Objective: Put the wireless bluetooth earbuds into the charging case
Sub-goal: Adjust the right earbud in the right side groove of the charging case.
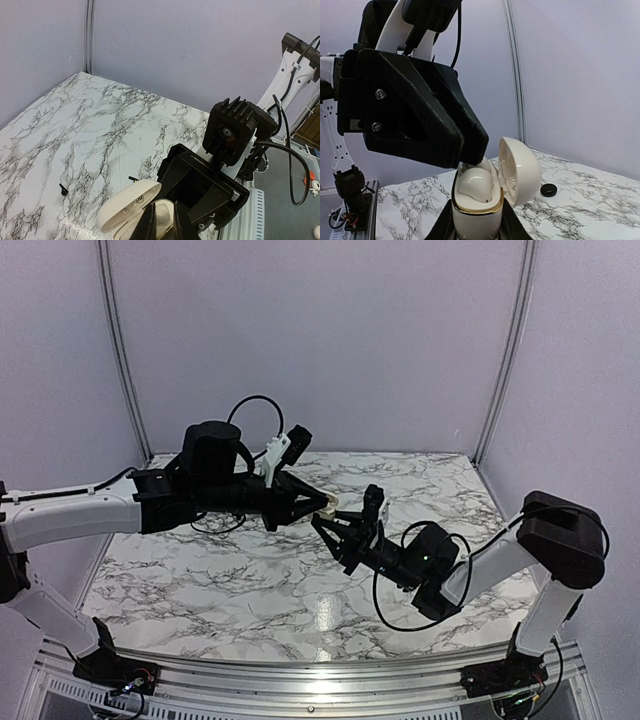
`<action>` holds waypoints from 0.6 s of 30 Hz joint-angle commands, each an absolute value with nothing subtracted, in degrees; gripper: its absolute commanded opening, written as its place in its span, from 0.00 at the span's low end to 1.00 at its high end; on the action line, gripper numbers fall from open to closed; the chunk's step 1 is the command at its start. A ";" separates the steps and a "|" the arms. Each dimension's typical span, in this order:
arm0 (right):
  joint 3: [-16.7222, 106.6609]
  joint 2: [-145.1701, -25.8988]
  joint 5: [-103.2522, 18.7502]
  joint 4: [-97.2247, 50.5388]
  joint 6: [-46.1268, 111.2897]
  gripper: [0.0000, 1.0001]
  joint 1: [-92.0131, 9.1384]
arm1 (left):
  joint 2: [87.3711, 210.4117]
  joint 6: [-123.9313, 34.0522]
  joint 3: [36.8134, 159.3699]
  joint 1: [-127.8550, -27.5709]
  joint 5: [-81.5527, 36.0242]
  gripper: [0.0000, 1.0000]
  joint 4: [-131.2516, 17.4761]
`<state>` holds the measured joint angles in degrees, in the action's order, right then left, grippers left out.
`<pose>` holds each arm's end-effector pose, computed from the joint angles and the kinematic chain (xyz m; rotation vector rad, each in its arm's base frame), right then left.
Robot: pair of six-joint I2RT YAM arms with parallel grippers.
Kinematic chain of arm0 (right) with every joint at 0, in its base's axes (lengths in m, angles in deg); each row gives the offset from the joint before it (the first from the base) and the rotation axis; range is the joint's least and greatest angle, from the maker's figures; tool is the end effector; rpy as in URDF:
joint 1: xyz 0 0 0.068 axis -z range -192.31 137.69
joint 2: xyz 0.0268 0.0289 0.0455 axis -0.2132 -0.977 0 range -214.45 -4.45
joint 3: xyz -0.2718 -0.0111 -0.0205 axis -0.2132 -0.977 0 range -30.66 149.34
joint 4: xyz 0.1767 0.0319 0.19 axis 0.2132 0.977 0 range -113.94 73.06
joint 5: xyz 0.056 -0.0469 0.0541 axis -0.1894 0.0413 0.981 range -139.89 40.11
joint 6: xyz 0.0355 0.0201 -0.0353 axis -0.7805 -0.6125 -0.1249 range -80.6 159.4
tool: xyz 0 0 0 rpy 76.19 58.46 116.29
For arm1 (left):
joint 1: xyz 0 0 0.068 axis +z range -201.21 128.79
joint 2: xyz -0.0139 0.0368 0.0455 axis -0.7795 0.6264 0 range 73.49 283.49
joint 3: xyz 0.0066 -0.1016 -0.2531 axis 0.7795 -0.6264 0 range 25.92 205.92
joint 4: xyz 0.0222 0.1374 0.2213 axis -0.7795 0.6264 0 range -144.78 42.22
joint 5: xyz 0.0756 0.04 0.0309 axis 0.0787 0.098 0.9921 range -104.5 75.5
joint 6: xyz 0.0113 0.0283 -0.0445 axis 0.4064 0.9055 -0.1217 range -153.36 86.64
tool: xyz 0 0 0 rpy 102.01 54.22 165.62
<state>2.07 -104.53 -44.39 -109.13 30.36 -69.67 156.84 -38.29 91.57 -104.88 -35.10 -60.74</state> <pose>0.1697 0.2714 0.2040 -0.6249 1.1784 1.0536 0.1950 -0.2863 0.3366 1.0219 1.5872 -1.0392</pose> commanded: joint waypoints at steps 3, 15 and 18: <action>3.33 -104.74 -44.42 -110.53 30.22 0.00 -70.14 | 156.73 -37.33 92.98 -104.83 -35.68 0.15 -60.24; 0.84 -101.51 -33.99 -107.60 29.47 0.00 -67.89 | 150.79 -35.43 92.30 -101.01 -32.48 0.57 -57.66; 0.83 -99.76 -29.04 -103.92 29.56 0.00 -66.82 | 149.19 -35.15 91.08 -99.80 -31.50 0.82 -57.88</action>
<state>0.84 -102.89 -36.50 -107.11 30.34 -68.28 152.27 -35.73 91.55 -101.34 -33.33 -58.79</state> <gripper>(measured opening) 0.228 0.663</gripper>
